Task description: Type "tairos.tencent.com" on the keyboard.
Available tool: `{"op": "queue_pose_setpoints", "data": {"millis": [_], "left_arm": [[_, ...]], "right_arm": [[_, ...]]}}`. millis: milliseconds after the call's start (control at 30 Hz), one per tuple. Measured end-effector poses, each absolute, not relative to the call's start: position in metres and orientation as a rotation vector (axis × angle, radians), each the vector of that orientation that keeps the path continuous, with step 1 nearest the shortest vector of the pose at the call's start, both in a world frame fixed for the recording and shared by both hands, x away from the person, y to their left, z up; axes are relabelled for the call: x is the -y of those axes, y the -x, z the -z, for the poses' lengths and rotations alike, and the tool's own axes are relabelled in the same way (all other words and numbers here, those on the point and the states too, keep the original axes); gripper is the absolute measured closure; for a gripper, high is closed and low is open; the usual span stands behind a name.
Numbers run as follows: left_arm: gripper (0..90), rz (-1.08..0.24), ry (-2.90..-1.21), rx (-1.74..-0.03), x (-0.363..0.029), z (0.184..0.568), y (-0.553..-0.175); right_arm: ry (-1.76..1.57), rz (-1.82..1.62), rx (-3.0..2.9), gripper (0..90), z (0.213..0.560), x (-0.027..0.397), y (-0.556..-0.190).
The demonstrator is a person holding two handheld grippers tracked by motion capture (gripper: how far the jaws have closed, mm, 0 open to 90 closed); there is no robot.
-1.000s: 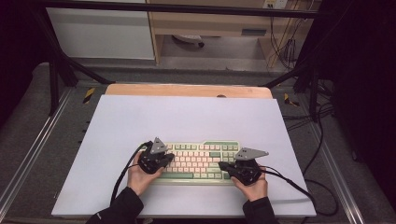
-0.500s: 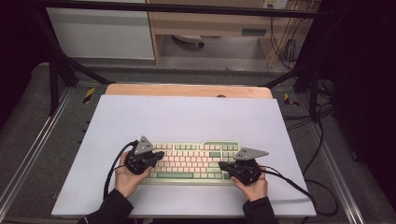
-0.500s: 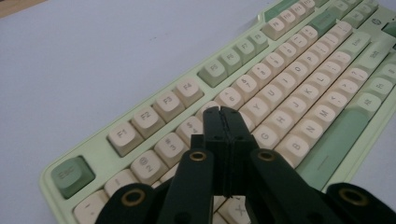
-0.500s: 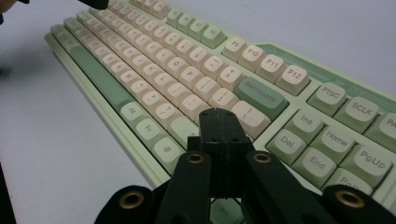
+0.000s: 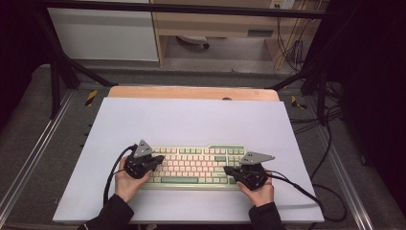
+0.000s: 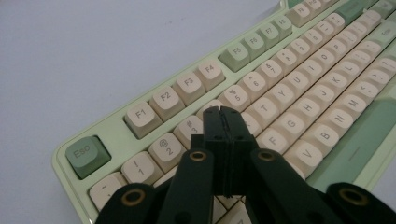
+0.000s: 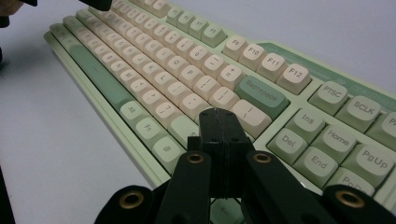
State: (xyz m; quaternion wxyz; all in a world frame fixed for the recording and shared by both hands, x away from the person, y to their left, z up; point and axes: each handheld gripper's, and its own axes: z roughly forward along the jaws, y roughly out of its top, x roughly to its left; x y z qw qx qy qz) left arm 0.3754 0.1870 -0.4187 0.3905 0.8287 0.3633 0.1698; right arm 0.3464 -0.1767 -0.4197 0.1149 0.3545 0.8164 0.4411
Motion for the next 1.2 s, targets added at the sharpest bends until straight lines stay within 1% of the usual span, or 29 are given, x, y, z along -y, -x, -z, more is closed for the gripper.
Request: {"op": "queue_pose_setpoints", "data": {"millis": [767,1200], "left_arm": [[89.8,-0.416,-2.143,-0.91,-0.179,0.429,-0.378],[89.5,-0.432,-2.113,-0.899,-0.195,0.416,-0.367]], "right_arm": [[-1.037,-1.292,-2.393,90.0,0.42,0.177,-0.346],[-1.037,-1.33,-2.385,90.0,0.417,0.174,-0.347]]}}
